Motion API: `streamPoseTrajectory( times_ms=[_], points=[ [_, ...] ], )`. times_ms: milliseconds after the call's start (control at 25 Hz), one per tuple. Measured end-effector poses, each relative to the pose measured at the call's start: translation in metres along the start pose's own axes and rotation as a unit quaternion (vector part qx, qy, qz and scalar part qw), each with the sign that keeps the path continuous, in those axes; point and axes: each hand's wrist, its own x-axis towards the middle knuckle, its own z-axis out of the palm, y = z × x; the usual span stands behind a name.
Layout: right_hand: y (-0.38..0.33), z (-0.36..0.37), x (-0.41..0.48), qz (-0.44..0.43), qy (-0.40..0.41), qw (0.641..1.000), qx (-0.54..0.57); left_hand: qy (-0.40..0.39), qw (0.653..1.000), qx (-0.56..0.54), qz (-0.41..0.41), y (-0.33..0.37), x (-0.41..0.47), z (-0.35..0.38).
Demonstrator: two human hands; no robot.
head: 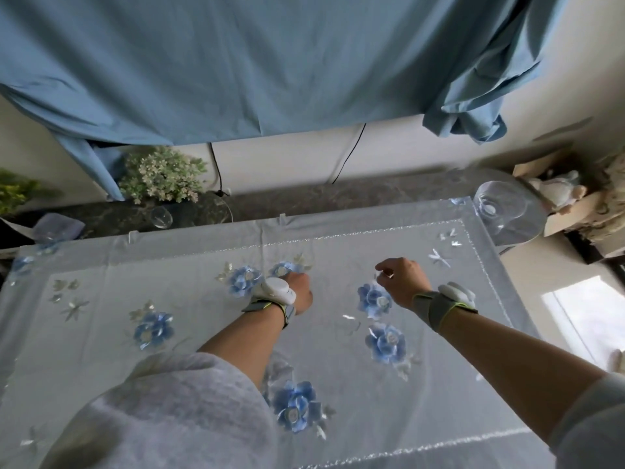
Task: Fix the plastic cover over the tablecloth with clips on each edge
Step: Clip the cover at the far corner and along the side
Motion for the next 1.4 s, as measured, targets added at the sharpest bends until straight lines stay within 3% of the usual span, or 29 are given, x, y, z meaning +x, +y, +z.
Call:
streamPoseTrajectory(
  times_ms=[280,520,800,1080,1280,1400],
  points=[
    [0.063,-0.079,0.080,0.000,-0.018,0.999,-0.047,0.015,0.999,-0.044,0.011,0.100,0.065,-0.028],
    [0.095,-0.102,0.134,0.040,-0.020,0.997,0.058,0.035,0.997,-0.062,0.016,0.151,0.095,-0.035],
    [0.104,-0.103,0.187,0.109,0.022,0.969,0.219,0.087,0.995,-0.025,0.031,0.173,0.149,-0.045],
    [0.121,-0.115,0.236,0.110,0.071,0.960,0.248,0.157,0.985,0.002,0.073,0.195,0.232,-0.055],
    [0.126,-0.102,0.276,0.099,0.078,0.961,0.244,0.136,0.988,-0.051,0.052,0.183,0.277,-0.051],
    [0.123,-0.085,0.301,0.087,0.069,0.964,0.240,0.179,0.983,0.001,0.036,0.175,0.286,-0.044]
  ],
)
